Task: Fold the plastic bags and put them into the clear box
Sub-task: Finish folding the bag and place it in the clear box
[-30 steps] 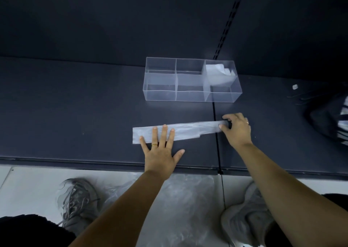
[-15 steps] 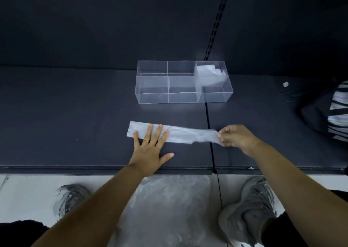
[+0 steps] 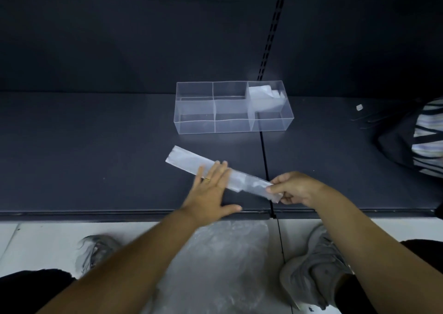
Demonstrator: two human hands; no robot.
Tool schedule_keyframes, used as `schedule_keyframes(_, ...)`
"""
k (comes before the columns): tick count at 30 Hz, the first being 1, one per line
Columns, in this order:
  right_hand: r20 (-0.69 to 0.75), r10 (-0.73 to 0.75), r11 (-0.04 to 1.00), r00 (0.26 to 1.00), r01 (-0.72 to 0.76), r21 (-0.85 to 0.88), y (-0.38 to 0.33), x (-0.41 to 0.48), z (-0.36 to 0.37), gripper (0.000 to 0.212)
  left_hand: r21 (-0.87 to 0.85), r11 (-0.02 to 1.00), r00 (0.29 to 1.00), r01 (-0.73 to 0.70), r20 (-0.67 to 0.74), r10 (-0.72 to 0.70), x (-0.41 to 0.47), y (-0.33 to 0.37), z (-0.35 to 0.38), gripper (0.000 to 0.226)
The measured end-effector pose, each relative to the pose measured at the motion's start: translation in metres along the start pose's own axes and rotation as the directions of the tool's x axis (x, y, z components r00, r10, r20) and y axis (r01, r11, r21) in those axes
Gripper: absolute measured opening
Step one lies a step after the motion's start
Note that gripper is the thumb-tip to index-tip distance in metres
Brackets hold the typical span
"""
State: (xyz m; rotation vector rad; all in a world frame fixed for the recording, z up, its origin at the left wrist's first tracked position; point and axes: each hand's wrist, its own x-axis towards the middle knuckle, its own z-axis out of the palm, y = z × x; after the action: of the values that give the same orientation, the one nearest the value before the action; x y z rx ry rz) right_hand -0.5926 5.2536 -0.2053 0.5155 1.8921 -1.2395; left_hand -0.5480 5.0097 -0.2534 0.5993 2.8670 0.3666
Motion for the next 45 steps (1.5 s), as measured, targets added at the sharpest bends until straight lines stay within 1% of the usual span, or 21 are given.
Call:
schedule_keyframes(4, 0.211, 0.018, 0.994, 0.977, -0.040, 0.102, -0.011, -0.018, 0.000, 0.014, -0.379, 0.924, 0.978, 0.045, -0.173, -0.118, 0.001, 0.070, 0.011, 0.091)
schedule_keyframes(6, 0.272, 0.002, 0.994, 0.962, -0.033, 0.109, -0.018, -0.026, -0.001, 0.022, -0.565, 0.824, 0.925, 0.036, -0.293, -0.241, 0.002, 0.089, 0.009, 0.067)
schedule_keyframes(8, 0.263, -0.035, 0.992, 0.964, 0.003, 0.123, -0.025, -0.029, -0.002, 0.033, -0.729, 0.684, 0.873, 0.035, -0.311, -0.376, 0.003, 0.096, 0.002, 0.043)
schedule_keyframes(10, 0.158, -0.126, 0.981, 0.979, 0.098, 0.170, -0.030, -0.026, -0.003, 0.037, -0.885, 0.464, 0.862, 0.046, -0.200, -0.465, 0.003, 0.095, -0.009, 0.033)
schedule_keyframes(12, 0.065, -0.275, 0.947, 0.959, 0.258, 0.191, -0.032, -0.018, 0.000, 0.028, -0.967, 0.242, 0.847, 0.083, -0.059, -0.528, 0.005, 0.086, -0.022, 0.026)
schedule_keyframes(15, 0.198, -0.369, 0.904, 0.908, 0.302, 0.301, -0.029, -0.005, 0.022, 0.031, -0.974, -0.098, 0.812, 0.204, 0.224, -0.539, 0.010, 0.061, -0.031, 0.023)
schedule_keyframes(18, 0.289, -0.344, 0.936, 0.893, 0.302, 0.183, -0.026, 0.005, 0.044, 0.030, -0.878, -0.423, 0.831, 0.224, 0.399, -0.388, 0.015, 0.037, -0.032, 0.023)
schedule_keyframes(20, 0.271, -0.351, 0.933, 0.896, 0.359, 0.022, -0.022, 0.010, 0.051, 0.018, -0.822, -0.518, 0.837, 0.236, 0.443, -0.322, 0.017, 0.024, -0.030, 0.030)
schedule_keyframes(23, 0.146, -0.318, 0.934, 0.937, 0.336, -0.122, -0.017, 0.018, 0.057, 0.021, -0.788, -0.551, 0.806, 0.275, 0.501, -0.315, 0.020, 0.009, -0.025, 0.029)
schedule_keyframes(27, -0.011, -0.301, 0.940, 0.953, 0.295, -0.174, -0.013, 0.026, 0.066, 0.015, -0.786, -0.535, 0.721, 0.309, 0.560, -0.408, 0.029, -0.007, -0.021, 0.029)
schedule_keyframes(32, -0.063, -0.266, 0.953, 0.962, 0.252, -0.167, -0.016, 0.031, 0.069, 0.012, -0.830, -0.465, 0.577, 0.308, 0.552, -0.602, 0.044, -0.027, -0.025, 0.021)
schedule_keyframes(34, -0.061, -0.252, 0.958, 0.966, 0.240, -0.158, -0.017, 0.032, 0.069, 0.012, -0.868, -0.426, 0.521, 0.254, 0.494, -0.696, 0.046, -0.036, -0.031, 0.019)
schedule_keyframes(35, -0.058, -0.246, 0.959, 0.967, 0.235, -0.155, -0.018, 0.032, 0.070, 0.012, -0.909, -0.360, 0.490, 0.211, 0.417, -0.766, 0.045, -0.039, -0.032, 0.020)
schedule_keyframes(36, -0.056, -0.242, 0.961, 0.969, 0.231, -0.154, -0.019, 0.032, 0.070, 0.012, -0.959, -0.211, 0.453, 0.192, 0.277, -0.848, 0.042, -0.040, -0.031, 0.021)
schedule_keyframes(37, -0.055, -0.237, 0.962, 0.970, 0.226, -0.154, -0.019, 0.033, 0.070, 0.011, -0.971, 0.048, 0.432, 0.235, 0.060, -0.900, 0.036, -0.038, -0.031, 0.022)
schedule_keyframes(38, -0.054, -0.231, 0.963, 0.972, 0.220, -0.155, -0.020, 0.033, 0.070, 0.011, -0.885, 0.351, 0.461, 0.307, -0.184, -0.868, 0.028, -0.032, -0.031, 0.022)
schedule_keyframes(39, -0.053, -0.224, 0.964, 0.973, 0.214, -0.158, -0.020, 0.033, 0.070, 0.011, -0.720, 0.618, 0.547, 0.316, -0.394, -0.739, 0.020, -0.021, -0.029, 0.023)
schedule_keyframes(40, -0.050, -0.221, 0.964, 0.974, 0.210, -0.162, -0.021, 0.033, 0.070, 0.012, -0.569, 0.788, 0.675, 0.237, -0.486, -0.555, 0.012, -0.009, -0.025, 0.024)
schedule_keyframes(42, -0.041, -0.224, 0.961, 0.974, 0.214, -0.175, -0.023, 0.032, 0.070, 0.013, -0.439, 0.897, 0.898, 0.052, -0.373, -0.235, -0.002, 0.011, -0.010, 0.039)
schedule_keyframes(43, -0.036, -0.224, 0.961, 0.974, 0.214, -0.177, -0.023, 0.030, 0.069, 0.014, -0.407, 0.913, 0.954, 0.016, -0.266, -0.135, -0.009, 0.017, -0.001, 0.055)
schedule_keyframes(45, -0.022, -0.204, 0.968, 0.979, 0.198, -0.154, -0.025, 0.027, 0.068, 0.016, -0.305, 0.952, 0.989, 0.013, -0.137, -0.058, -0.018, 0.020, 0.015, 0.082)
